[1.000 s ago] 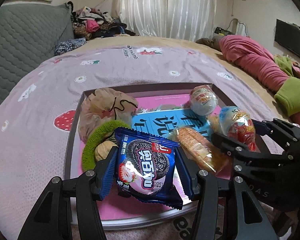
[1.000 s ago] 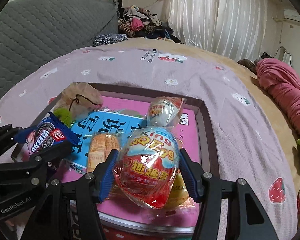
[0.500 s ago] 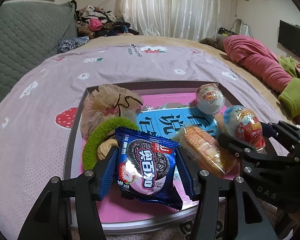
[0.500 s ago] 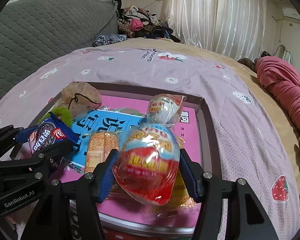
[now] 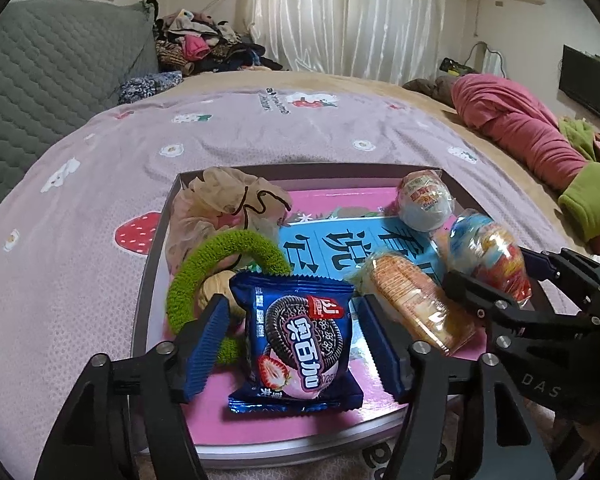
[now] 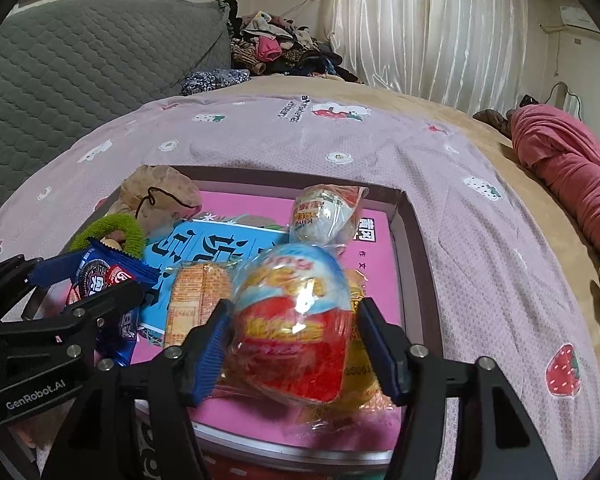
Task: Organize objects
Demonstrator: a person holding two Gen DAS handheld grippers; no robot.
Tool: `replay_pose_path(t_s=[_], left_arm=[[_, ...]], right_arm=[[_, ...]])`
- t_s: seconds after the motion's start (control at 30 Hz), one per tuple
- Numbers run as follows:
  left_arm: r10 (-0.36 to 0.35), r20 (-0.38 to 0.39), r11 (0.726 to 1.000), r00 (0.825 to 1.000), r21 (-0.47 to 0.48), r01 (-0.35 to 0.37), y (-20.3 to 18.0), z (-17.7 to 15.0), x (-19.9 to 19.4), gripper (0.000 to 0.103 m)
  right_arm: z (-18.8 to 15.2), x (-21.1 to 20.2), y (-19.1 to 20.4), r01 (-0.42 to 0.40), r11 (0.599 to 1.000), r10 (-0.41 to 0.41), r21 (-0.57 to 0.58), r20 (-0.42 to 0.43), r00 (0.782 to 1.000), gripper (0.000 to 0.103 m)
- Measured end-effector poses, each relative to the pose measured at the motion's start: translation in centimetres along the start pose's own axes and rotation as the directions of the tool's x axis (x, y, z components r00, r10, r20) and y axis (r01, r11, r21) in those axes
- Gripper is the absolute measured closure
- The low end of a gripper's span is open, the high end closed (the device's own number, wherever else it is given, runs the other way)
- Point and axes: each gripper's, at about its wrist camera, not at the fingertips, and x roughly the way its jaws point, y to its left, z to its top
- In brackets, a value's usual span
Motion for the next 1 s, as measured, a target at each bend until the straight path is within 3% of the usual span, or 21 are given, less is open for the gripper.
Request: replay_pose_path(t_s=[0.57,0.7,1.0], left_arm=[[-0.014,0.024,1.0,1.0,-0.02,0.015,0.3,0.1,-1.0,0.015],[-0.036,0.047,0.998,0.998,-0.04,0.038,0.5,0.4,-1.9,0.014],[-0.01,0.052,0.999,0.999,-0.053,0.013,1.0,0.6,-2.3,0.013]], right_arm=[[0.3,-0.9,-0.4,0.005,1.0,-0.005,0.019,0.008,1.0,0.027],[0.3,-1.1,-0.5,0.003,1.0,-0.003,0.027,0.012,1.0,0.019],[0.1,-1.3,-0.2,-0.001,1.0,0.0,0.018,0.009,1.0,0.017]])
